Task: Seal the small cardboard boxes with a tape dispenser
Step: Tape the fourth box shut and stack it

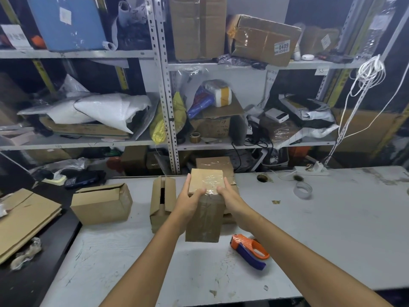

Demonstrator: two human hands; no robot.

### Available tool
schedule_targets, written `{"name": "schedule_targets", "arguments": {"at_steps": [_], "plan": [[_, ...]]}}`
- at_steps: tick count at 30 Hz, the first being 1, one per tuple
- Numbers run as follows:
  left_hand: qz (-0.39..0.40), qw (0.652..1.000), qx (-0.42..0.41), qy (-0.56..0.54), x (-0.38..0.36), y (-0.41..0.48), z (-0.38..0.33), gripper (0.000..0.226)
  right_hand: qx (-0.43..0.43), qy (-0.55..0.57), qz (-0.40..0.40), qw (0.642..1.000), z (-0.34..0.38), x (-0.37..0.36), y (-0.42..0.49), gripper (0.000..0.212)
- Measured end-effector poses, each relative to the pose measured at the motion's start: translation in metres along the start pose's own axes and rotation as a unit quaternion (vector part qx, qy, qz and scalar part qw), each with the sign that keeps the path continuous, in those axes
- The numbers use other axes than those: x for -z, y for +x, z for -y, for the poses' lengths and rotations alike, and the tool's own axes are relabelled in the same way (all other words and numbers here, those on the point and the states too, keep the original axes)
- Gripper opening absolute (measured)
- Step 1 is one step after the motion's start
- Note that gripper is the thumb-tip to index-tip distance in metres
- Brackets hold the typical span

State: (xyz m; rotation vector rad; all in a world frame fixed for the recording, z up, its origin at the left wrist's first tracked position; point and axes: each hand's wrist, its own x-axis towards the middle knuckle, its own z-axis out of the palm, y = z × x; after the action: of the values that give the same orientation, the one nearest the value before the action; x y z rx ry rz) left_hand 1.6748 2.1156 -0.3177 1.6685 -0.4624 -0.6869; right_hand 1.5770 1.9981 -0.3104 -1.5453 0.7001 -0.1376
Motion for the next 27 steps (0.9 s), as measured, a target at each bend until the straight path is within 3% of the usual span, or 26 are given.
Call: {"name": "schedule_targets", "arguments": {"at_steps": [3, 7, 11, 14, 17, 21, 27], "plan": [[-0.015, 1.000, 0.011, 0.012, -0.004, 0.002, 0.002, 0.068, 0.013, -0.021, 0.009, 1.000, 0.002, -0.002, -0.007, 0.065], [0.018, 0.999, 0.031, -0.007, -0.006, 0.000, 0.003, 0.076, 0.043, -0.045, -0.018, 0.998, 0.001, 0.004, -0.001, 0.045], [0.022, 0.996, 0.062, -0.052, -0.007, 0.000, 0.003, 0.059, 0.018, -0.066, -0.001, 0.998, -0.003, 0.009, 0.003, 0.055], [0.003, 0.998, 0.068, -0.020, -0.008, 0.002, 0.004, 0.052, 0.018, -0.083, 0.007, 0.996, -0.001, 0.002, -0.009, 0.065], [-0.006, 0.997, 0.076, 0.017, -0.008, 0.001, 0.005, 0.054, 0.043, -0.118, 0.022, 0.992, -0.010, 0.000, -0.015, 0.076], [0.001, 0.997, 0.067, 0.024, -0.006, 0.001, 0.012, 0.059, 0.045, -0.136, 0.023, 0.989, -0.019, 0.001, -0.015, 0.057], [0.022, 0.996, 0.084, 0.014, 0.005, -0.005, 0.021, 0.076, 0.028, -0.092, -0.006, 0.995, -0.025, 0.006, -0.014, 0.052]]}}
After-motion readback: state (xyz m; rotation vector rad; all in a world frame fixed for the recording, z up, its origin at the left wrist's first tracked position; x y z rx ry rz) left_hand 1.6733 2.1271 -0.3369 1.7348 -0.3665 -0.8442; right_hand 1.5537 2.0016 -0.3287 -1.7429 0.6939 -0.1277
